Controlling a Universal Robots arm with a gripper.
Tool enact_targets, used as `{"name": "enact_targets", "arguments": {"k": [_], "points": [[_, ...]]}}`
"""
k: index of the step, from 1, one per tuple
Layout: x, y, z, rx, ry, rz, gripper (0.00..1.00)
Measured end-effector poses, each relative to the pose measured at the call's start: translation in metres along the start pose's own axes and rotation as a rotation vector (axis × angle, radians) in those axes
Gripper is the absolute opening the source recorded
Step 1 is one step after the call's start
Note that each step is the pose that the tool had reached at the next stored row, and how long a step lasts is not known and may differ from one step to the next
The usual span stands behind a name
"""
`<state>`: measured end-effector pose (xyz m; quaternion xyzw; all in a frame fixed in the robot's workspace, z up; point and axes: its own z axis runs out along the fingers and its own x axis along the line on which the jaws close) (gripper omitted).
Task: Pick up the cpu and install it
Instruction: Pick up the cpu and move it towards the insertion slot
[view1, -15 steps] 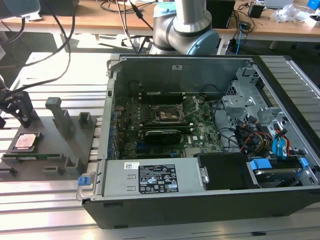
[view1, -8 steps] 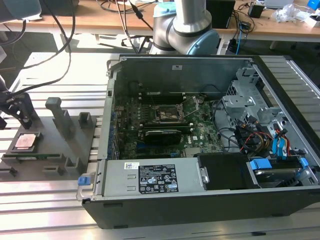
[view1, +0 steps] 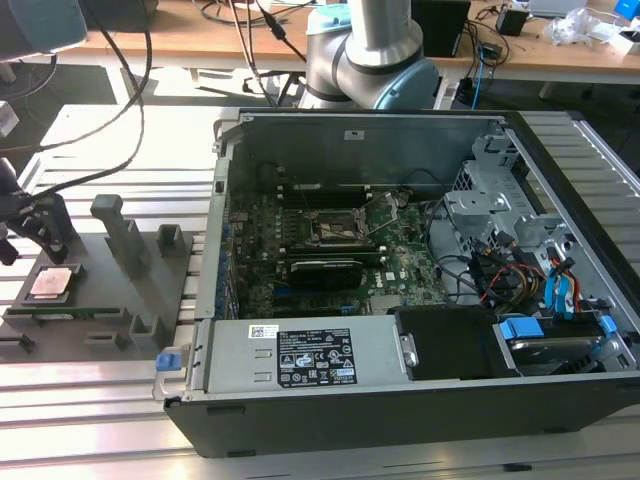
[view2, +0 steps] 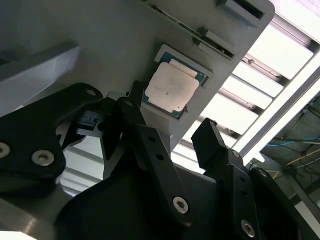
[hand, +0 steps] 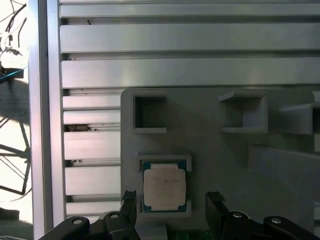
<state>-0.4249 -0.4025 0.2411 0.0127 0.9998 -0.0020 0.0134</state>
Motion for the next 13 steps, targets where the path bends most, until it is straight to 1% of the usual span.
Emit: {"name": "enact_targets", "arguments": {"k": [1, 3, 6, 7, 10, 11, 12, 13], "points": [[0.0001, 0.0, 0.0039, 0.0004, 0.0, 0.0, 0.66], [0.0004, -0.0001, 0.0153, 0.0013, 0.0, 0.0, 0.66], [0.0005, -0.0001, 0.0202, 0.0018, 0.0, 0.0, 0.66], [0.0006, -0.0001, 0.0233, 0.0018, 0.0, 0.0, 0.66], [0.0008, -0.0001, 0.0295, 0.0021, -0.0001, 0.0, 0.66], [0.0008, -0.0002, 0.0306, 0.0035, 0.0, -0.003, 0.66], [0.0009, -0.0001, 0.0314, 0.008, -0.0001, -0.006, 0.66], [0.0009, -0.0001, 0.0321, 0.0146, -0.0003, -0.011, 0.66]]}}
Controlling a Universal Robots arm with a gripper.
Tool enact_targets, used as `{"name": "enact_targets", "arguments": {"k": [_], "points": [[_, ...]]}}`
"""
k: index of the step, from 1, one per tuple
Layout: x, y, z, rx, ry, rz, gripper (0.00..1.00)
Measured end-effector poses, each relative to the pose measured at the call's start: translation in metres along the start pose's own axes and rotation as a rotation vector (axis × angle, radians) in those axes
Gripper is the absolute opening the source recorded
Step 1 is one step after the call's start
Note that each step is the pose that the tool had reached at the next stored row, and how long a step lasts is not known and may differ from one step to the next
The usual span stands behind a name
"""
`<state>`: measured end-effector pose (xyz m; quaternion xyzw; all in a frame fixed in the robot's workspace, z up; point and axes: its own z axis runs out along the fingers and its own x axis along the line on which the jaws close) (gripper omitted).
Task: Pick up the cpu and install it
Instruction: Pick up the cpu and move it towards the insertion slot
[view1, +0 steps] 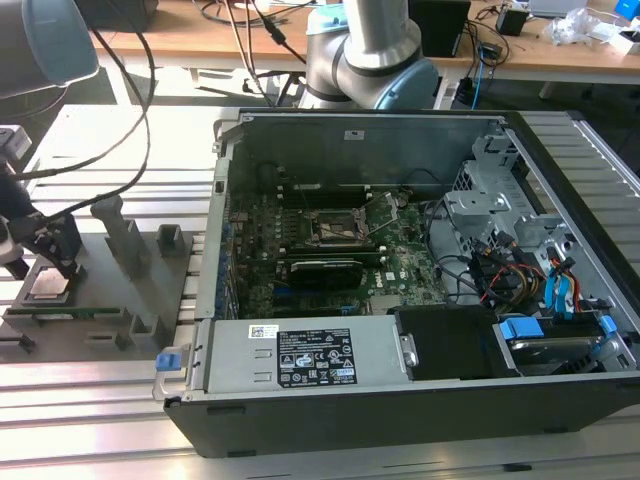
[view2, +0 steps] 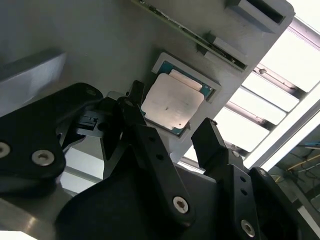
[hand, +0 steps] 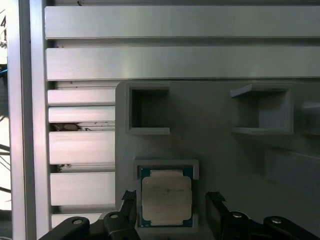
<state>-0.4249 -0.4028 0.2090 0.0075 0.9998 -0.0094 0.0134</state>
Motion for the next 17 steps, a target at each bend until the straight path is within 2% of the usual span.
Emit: {"name": "enact_targets", "arguments": {"k": [1, 5, 17], "points": [[0.0, -0.0001, 0.0007, 0.0023, -0.0002, -0.003, 0.66], [0.0001, 0.0, 0.005, 0.0021, -0.0005, -0.03, 0.66], [0.0013, 0.0003, 0.018, 0.0015, -0.001, -0.047, 0.66]]}}
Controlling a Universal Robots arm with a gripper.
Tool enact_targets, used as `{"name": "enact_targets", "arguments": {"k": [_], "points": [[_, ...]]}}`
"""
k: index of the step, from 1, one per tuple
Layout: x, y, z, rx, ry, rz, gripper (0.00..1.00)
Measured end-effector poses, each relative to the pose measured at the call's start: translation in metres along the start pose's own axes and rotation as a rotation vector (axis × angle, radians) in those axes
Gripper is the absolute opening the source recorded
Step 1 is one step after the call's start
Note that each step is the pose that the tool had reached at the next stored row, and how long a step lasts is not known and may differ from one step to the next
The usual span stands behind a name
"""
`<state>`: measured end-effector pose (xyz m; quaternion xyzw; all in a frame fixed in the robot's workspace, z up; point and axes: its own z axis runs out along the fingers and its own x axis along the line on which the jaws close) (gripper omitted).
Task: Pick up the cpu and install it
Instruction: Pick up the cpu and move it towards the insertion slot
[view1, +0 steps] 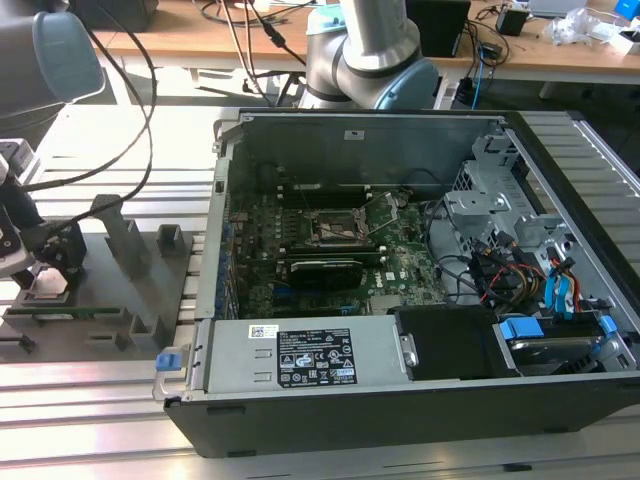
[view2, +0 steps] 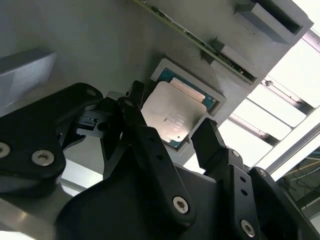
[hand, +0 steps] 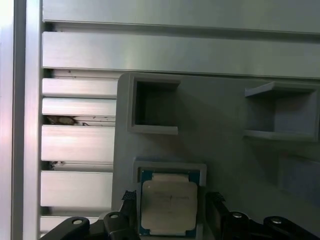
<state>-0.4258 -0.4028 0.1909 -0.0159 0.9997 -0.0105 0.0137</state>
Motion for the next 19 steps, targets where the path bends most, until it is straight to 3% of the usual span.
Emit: {"name": "enact_targets", "arguments": {"k": [9, 19], "points": [[0.0018, 0.0002, 0.0052, 0.0001, 0.0001, -0.001, 0.66], [0.0018, -0.0007, 0.0056, 0.0001, 0.0, -0.001, 0.66]]}}
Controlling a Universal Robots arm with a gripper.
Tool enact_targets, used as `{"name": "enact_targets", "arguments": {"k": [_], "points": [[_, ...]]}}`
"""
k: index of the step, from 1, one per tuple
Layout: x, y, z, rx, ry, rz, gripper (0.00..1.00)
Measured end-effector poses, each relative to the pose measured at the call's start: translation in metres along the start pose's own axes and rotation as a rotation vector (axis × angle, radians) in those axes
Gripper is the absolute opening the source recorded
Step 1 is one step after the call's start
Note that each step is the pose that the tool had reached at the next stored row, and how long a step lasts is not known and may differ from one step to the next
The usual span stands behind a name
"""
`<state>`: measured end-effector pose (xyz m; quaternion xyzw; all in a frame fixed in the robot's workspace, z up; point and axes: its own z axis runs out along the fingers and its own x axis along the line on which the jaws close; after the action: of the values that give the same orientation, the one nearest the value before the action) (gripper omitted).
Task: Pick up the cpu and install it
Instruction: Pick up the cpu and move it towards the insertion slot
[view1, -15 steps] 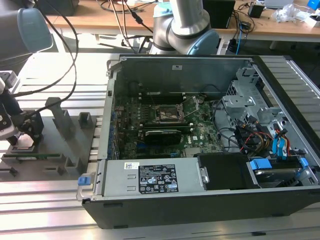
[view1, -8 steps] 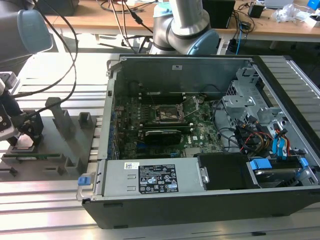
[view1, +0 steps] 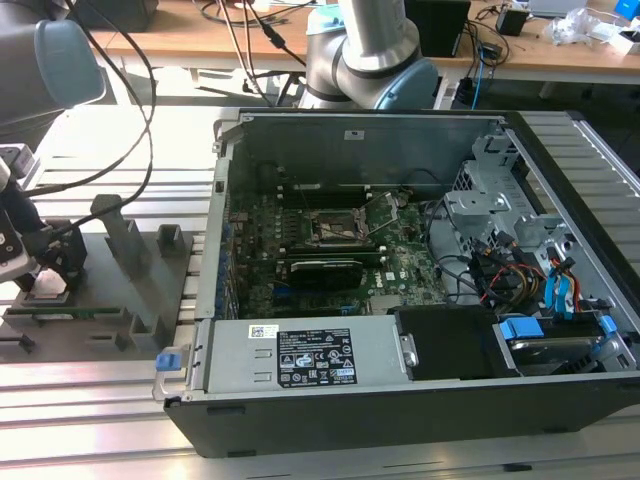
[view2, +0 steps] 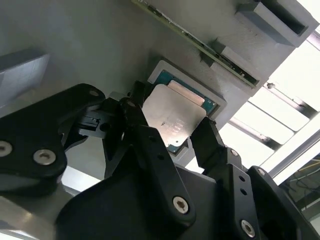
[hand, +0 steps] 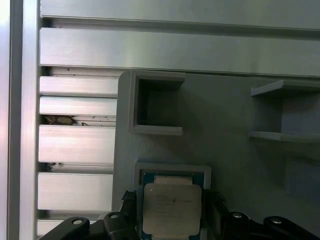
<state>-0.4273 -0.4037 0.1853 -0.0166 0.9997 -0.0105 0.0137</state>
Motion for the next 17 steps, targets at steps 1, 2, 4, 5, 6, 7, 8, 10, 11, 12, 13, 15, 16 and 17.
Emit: {"name": "enact_targets", "arguments": {"k": [1, 2, 4, 5, 6, 7, 8, 10, 11, 12, 13, 15, 16, 17], "points": [[0.0, 0.0, 0.0, 0.0001, 0.0, 0.0, 0.65], [0.0, 0.0, 0.0, 0.0001, 0.0, 0.0, 0.65], [0.0, -0.0002, -0.0001, 0.0001, 0.0001, 0.0, 0.55], [0.0, -0.0002, -0.0001, 0.0001, 0.0001, 0.0, 0.55], [0.0, -0.0004, -0.0001, 0.0002, 0.0001, 0.0, 0.55], [0.0001, -0.0008, -0.0001, 0.0002, 0.0002, 0.0, 0.55], [0.0, -0.0014, 0.0, 0.0002, 0.0001, 0.0, 0.55], [0.0001, -0.0016, 0.0, 0.0002, 0.0001, 0.0, 0.55], [0.0001, -0.0016, 0.0, 0.0001, 0.0001, 0.0, 0.55], [0.0001, -0.0016, 0.0, 0.0001, 0.0001, 0.0, 0.55], [0.0, -0.0016, 0.0, 0.0001, 0.0001, 0.0, 0.55], [0.0, -0.0017, 0.0, 0.0002, 0.0001, 0.0, 0.55], [0.0, -0.0017, 0.0, 0.0001, 0.0001, 0.0, 0.55], [0.0001, -0.0017, 0.0, 0.0001, 0.0001, 0.0, 0.55]]}}
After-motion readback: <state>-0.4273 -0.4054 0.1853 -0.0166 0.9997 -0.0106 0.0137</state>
